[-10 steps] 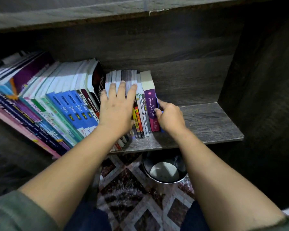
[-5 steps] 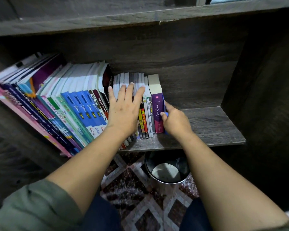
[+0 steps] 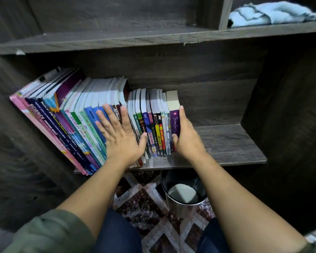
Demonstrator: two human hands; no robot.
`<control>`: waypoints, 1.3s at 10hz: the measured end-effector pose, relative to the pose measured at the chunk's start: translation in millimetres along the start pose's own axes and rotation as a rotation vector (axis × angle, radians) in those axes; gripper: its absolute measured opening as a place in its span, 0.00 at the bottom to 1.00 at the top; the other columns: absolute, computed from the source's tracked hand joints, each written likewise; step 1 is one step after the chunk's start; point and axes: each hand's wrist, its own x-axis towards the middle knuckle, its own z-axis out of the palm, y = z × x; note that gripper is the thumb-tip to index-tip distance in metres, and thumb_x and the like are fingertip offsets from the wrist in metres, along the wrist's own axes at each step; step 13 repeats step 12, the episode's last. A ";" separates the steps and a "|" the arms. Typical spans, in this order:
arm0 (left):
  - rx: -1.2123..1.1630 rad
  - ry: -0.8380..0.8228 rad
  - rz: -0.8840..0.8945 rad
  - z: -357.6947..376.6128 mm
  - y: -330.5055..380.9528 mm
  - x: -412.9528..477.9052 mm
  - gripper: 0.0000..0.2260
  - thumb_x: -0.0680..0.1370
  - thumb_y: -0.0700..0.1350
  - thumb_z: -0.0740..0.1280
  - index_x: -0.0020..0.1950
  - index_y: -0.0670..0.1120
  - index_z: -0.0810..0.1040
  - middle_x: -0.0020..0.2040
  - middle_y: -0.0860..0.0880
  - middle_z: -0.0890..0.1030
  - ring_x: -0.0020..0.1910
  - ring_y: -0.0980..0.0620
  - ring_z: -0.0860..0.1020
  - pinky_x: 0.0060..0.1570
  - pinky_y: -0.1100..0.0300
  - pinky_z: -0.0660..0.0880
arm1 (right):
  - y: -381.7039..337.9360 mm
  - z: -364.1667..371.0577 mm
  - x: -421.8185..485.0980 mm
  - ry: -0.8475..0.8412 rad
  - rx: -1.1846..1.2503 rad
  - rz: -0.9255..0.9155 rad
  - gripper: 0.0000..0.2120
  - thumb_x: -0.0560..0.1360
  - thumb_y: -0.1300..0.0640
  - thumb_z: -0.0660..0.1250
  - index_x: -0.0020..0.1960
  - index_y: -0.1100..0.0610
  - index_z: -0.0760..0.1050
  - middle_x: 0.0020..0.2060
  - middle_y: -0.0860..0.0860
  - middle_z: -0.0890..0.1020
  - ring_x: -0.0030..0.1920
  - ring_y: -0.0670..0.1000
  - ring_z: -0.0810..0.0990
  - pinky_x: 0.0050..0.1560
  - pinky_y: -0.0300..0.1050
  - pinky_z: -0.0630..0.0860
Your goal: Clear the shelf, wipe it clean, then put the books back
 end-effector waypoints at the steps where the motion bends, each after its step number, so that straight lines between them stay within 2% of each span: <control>1: 0.008 -0.048 0.011 -1.9 -0.8 0.2 0.52 0.74 0.65 0.60 0.71 0.40 0.23 0.69 0.31 0.25 0.65 0.31 0.22 0.62 0.37 0.21 | -4.1 2.2 1.3 -0.017 -0.016 0.019 0.48 0.76 0.57 0.69 0.78 0.45 0.35 0.76 0.52 0.60 0.70 0.56 0.69 0.66 0.56 0.70; 2: -0.011 -0.095 -0.011 -4.9 0.6 -1.0 0.53 0.73 0.67 0.60 0.71 0.40 0.22 0.66 0.34 0.20 0.65 0.31 0.22 0.64 0.35 0.24 | -12.3 2.7 3.3 0.001 -0.124 0.050 0.55 0.70 0.46 0.74 0.77 0.44 0.33 0.78 0.55 0.54 0.72 0.59 0.65 0.65 0.60 0.70; 3: -0.013 -0.131 -0.023 -3.6 -2.0 -4.3 0.55 0.72 0.69 0.60 0.72 0.40 0.24 0.67 0.33 0.22 0.66 0.30 0.24 0.66 0.34 0.27 | -23.2 4.1 10.1 0.048 -0.235 -0.006 0.62 0.63 0.43 0.78 0.77 0.42 0.34 0.78 0.58 0.49 0.73 0.62 0.62 0.66 0.61 0.68; 5: 0.042 -0.236 0.022 0.1 -16.1 -6.2 0.63 0.69 0.70 0.67 0.67 0.43 0.16 0.63 0.35 0.16 0.61 0.33 0.17 0.60 0.40 0.18 | -28.9 23.6 22.8 0.054 -0.317 0.013 0.60 0.62 0.39 0.77 0.77 0.42 0.36 0.75 0.60 0.52 0.68 0.61 0.62 0.65 0.56 0.69; 6: 0.021 -0.260 0.014 3.3 -17.1 -6.5 0.65 0.66 0.70 0.70 0.68 0.42 0.18 0.64 0.35 0.17 0.62 0.32 0.18 0.60 0.39 0.18 | -24.0 28.4 21.5 0.056 -0.319 0.001 0.60 0.62 0.39 0.77 0.77 0.42 0.36 0.76 0.59 0.50 0.70 0.61 0.59 0.68 0.57 0.66; 7: 0.033 -0.265 0.009 7.1 -15.4 -6.3 0.66 0.65 0.71 0.70 0.68 0.43 0.17 0.64 0.34 0.17 0.62 0.32 0.18 0.59 0.38 0.18 | -24.9 26.1 21.0 0.038 -0.305 0.005 0.59 0.63 0.41 0.77 0.77 0.41 0.37 0.77 0.59 0.48 0.72 0.61 0.58 0.67 0.59 0.67; 8: 0.041 -0.257 0.009 6.3 -15.3 -8.9 0.68 0.62 0.70 0.72 0.70 0.43 0.20 0.66 0.35 0.19 0.65 0.32 0.21 0.64 0.37 0.22 | -26.6 21.2 19.2 0.026 -0.314 -0.002 0.57 0.64 0.41 0.77 0.78 0.41 0.39 0.77 0.60 0.45 0.73 0.63 0.58 0.66 0.61 0.68; 9: 0.069 -0.219 -0.026 -0.7 -13.8 -17.4 0.69 0.58 0.69 0.74 0.74 0.43 0.26 0.71 0.36 0.24 0.70 0.33 0.26 0.68 0.37 0.27 | -29.6 13.0 13.6 0.039 -0.375 -0.021 0.54 0.66 0.41 0.76 0.78 0.43 0.42 0.77 0.60 0.45 0.73 0.63 0.59 0.67 0.61 0.66; 10: 0.072 -0.186 -0.034 -7.5 -15.1 -20.4 0.68 0.59 0.68 0.75 0.76 0.42 0.29 0.74 0.37 0.28 0.72 0.34 0.29 0.70 0.38 0.30 | -28.6 3.8 8.2 0.021 -0.410 -0.045 0.50 0.68 0.41 0.74 0.78 0.43 0.44 0.78 0.59 0.45 0.73 0.62 0.58 0.70 0.59 0.62; 11: 0.126 -0.174 -0.037 -16.7 -13.6 -23.7 0.64 0.64 0.69 0.72 0.75 0.42 0.28 0.74 0.38 0.28 0.73 0.35 0.29 0.70 0.38 0.30 | -30.8 -3.9 -5.5 0.012 -0.452 -0.055 0.45 0.72 0.41 0.71 0.78 0.45 0.46 0.78 0.58 0.46 0.75 0.61 0.54 0.73 0.58 0.57; 12: 0.161 -0.158 -0.001 -32.0 -2.9 -27.8 0.52 0.73 0.68 0.63 0.77 0.45 0.30 0.75 0.38 0.29 0.74 0.36 0.30 0.69 0.38 0.29 | -35.4 -19.8 -21.5 -0.004 -0.498 -0.075 0.39 0.75 0.41 0.67 0.78 0.47 0.51 0.78 0.57 0.52 0.76 0.60 0.52 0.74 0.57 0.54; 13: 0.161 -0.158 -0.001 -32.0 -2.9 -27.8 0.52 0.73 0.68 0.63 0.77 0.45 0.30 0.75 0.38 0.29 0.74 0.36 0.30 0.69 0.38 0.29 | -35.4 -19.8 -21.5 -0.004 -0.498 -0.075 0.39 0.75 0.41 0.67 0.78 0.47 0.51 0.78 0.57 0.52 0.76 0.60 0.52 0.74 0.57 0.54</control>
